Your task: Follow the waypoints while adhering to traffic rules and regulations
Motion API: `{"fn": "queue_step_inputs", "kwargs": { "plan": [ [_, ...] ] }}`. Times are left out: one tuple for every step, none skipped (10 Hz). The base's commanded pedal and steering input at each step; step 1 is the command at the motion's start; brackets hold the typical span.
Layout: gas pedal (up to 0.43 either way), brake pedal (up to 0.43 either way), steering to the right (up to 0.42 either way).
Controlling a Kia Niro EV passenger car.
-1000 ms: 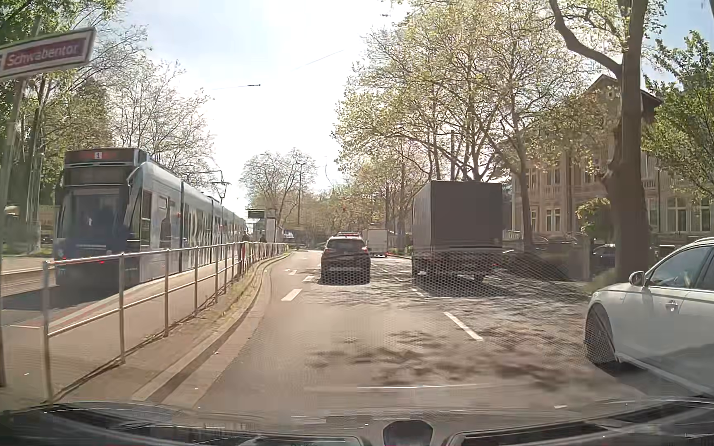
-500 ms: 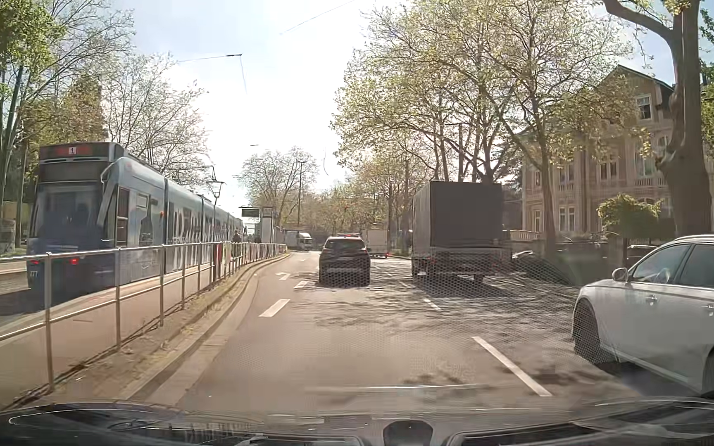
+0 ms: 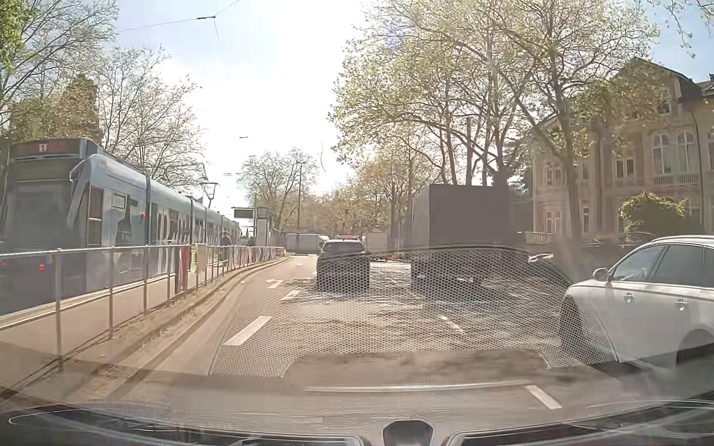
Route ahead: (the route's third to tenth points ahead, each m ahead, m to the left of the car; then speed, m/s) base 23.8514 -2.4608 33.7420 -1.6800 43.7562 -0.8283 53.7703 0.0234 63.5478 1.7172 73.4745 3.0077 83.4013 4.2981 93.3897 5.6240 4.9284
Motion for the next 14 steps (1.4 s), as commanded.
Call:
{"fn": "queue_step_inputs", "kwargs": {
  "plan": [
    [0.0,0.0,-0.006],
    [0.0,0.0,-0.005],
    [0.0,0.0,-0.006],
    [0.0,0.0,-0.007],
    [0.0,0.0,-0.009],
    [0.0,0.0,-0.01],
    [0.0,0.0,-0.011],
    [0.0,0.0,-0.011],
    [0.0,0.0,-0.011],
    [0.0,0.0,-0.011],
    [0.0,0.0,-0.011],
    [0.0,0.0,-0.011],
    [0.0,0.0,-0.011],
    [0.0,0.0,-0.011]
  ]
}}
